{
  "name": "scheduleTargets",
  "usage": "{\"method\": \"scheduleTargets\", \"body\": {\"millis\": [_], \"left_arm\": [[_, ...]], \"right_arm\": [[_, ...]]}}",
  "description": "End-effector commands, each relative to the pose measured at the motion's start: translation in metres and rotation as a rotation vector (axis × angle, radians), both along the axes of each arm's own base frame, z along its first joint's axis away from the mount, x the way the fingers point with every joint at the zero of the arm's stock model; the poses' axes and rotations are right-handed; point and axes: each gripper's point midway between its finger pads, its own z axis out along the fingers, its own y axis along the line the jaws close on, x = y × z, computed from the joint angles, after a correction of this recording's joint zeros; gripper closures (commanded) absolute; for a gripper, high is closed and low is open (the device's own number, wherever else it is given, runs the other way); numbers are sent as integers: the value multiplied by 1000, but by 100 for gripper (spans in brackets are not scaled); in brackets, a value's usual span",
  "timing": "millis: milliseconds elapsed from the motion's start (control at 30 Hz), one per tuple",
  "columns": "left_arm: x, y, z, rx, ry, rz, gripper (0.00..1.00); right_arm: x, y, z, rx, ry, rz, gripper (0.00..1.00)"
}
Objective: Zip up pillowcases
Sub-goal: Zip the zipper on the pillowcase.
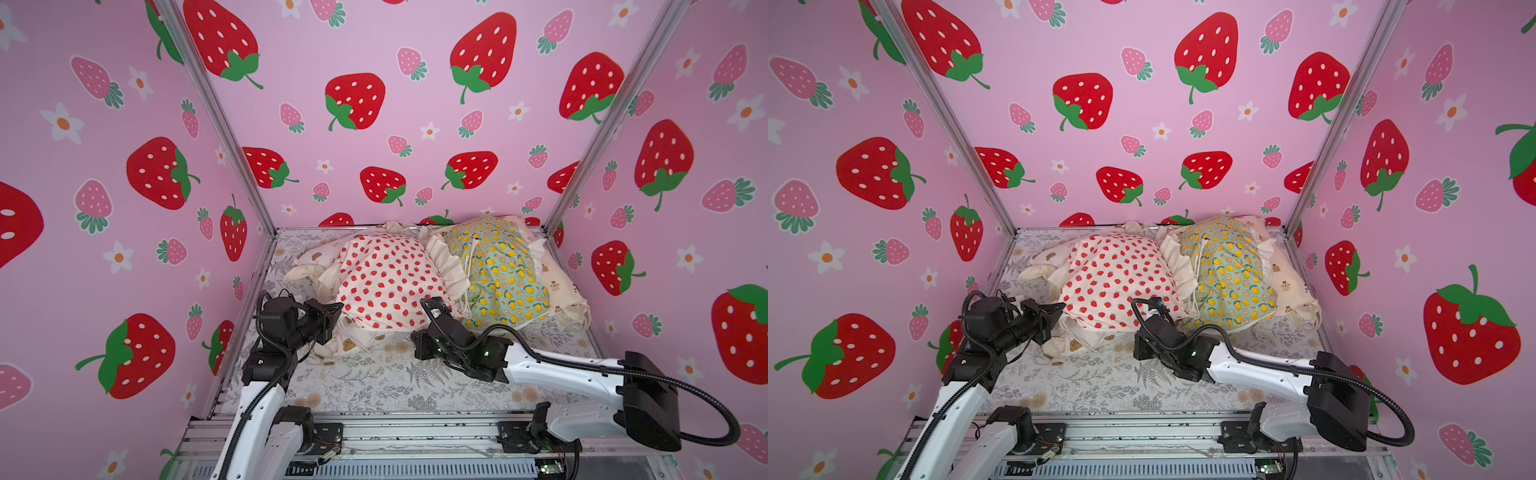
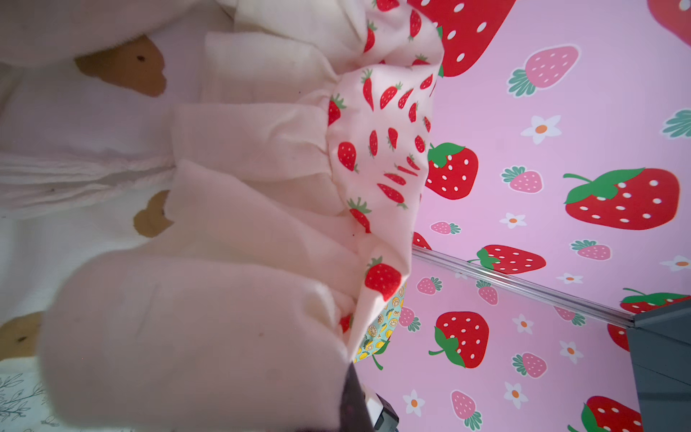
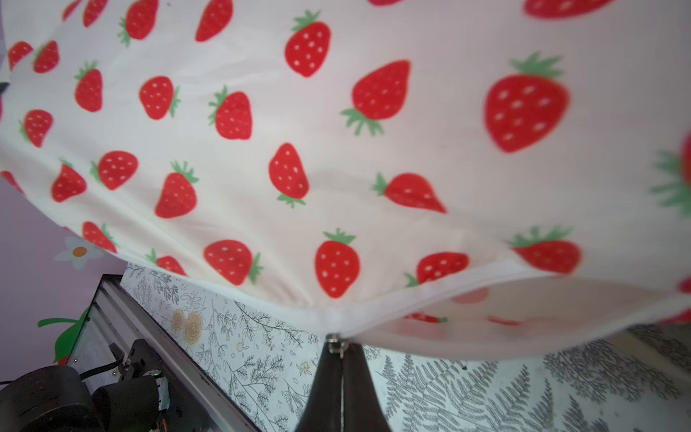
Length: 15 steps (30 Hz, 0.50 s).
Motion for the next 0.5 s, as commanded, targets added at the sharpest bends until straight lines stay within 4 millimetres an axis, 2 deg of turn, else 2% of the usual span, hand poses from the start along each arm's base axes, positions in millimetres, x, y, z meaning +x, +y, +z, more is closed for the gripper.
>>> {"method": "scheduleTargets", "body": {"millis": [0, 267, 467], "left_arm": [[7, 9, 24, 12, -62, 2, 100], [14, 33, 19, 49, -51, 43, 100], [16, 45, 9, 104, -36, 59, 100]], "right_arm": [[0, -25, -11, -64, 47, -47, 100], [18, -67, -22, -117, 90, -121, 100], [37, -98, -21, -151, 103, -190, 100]]}}
